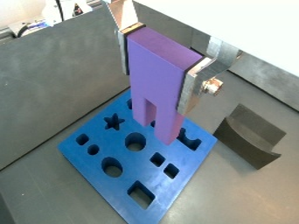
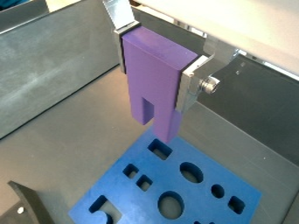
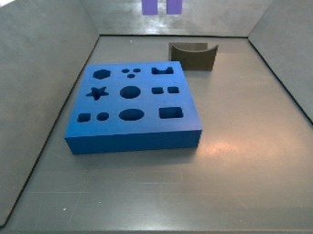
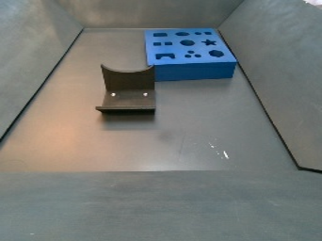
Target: Insert the double-square object.
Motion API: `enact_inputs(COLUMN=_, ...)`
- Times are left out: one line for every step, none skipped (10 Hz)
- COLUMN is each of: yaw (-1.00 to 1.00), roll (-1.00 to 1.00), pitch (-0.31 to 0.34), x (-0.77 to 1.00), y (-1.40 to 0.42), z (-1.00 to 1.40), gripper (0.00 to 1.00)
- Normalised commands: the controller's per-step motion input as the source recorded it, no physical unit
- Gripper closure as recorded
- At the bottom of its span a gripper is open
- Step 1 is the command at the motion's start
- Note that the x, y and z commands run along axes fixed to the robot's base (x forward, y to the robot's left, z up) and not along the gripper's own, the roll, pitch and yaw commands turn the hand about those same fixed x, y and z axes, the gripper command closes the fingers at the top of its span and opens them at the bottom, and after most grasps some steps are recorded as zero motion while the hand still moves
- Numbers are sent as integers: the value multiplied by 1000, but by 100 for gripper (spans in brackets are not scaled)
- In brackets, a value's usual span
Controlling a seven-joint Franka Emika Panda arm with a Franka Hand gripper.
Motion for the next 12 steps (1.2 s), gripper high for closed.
enact_inputs(yaw=300, roll=0, pitch=0, x=334, y=400, z=-1000, gripper=100)
enact_inputs(yaw=214, roll=1, pitch=0, x=269, y=266, z=-1000, gripper=100)
enact_inputs(yaw=151, roll=26, pitch=0, x=180, y=120, z=-943, gripper=100)
enact_inputs(yaw=86, roll=77, pitch=-4, x=69, y=0, z=-1000, gripper=100)
enact_inputs(yaw=0, roll=50, pitch=-10, x=80, y=0, z=-1000, gripper=100)
enact_inputs(yaw=0, roll=3, pitch=-11, x=71, y=0, z=-1000, gripper=100)
enact_inputs(yaw=0, roll=-14, pitch=-63, x=0, y=31, z=-1000, gripper=100)
enact_inputs(yaw=0, roll=0, pitch=-81, x=-17, y=86, z=-1000, gripper=100)
enact_inputs(yaw=0, roll=0, pitch=-103, x=-103, y=109, z=-1000, gripper=100)
enact_inputs(yaw=0, roll=0, pitch=-100, x=-63, y=40, z=-1000, gripper=100)
enact_inputs(yaw=0, roll=54, pitch=-41, x=-100, y=11, z=-749, gripper=100)
enact_inputs(yaw=0, roll=0, pitch=17, x=0, y=0, z=-191, gripper=100)
